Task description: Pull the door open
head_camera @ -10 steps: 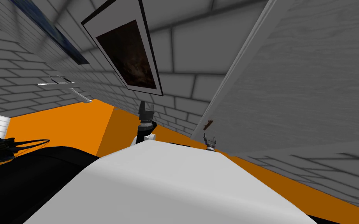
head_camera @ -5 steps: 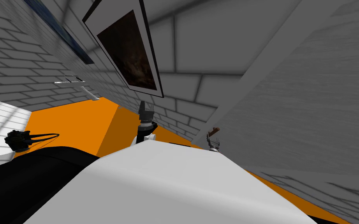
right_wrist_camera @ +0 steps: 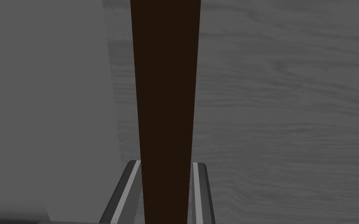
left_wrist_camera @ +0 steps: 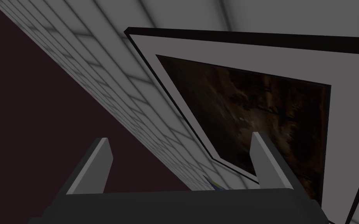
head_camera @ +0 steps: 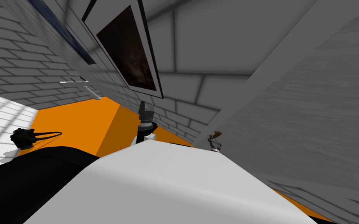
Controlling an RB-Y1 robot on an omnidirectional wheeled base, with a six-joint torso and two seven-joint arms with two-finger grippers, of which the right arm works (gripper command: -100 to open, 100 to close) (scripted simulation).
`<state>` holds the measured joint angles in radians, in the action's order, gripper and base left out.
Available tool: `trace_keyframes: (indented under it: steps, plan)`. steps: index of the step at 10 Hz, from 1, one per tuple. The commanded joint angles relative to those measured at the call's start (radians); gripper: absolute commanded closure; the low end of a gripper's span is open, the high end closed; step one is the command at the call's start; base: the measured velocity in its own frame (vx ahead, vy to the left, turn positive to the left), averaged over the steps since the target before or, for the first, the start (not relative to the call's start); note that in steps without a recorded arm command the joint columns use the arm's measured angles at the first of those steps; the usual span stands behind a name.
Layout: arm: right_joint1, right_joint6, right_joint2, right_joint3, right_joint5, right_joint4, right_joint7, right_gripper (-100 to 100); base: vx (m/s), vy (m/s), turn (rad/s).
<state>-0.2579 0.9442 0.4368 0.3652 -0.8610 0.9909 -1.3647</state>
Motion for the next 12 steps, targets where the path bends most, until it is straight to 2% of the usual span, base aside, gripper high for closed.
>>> trace_keyframes:
  steps: [1,4,12]
  plan:
    - [0.001,-0.001,-0.001,0.001,0.001,0.001,0.0,100,-0.012,-0.004,0.015]
    - [0.001,-0.001,-0.001,0.001,0.001,0.001,0.0,100,0.0,0.0,0.0]
    - [-0.035,0.053,0.07,0.081,0.041,0.003,-0.087,100,-0.18,-0.016,0.105]
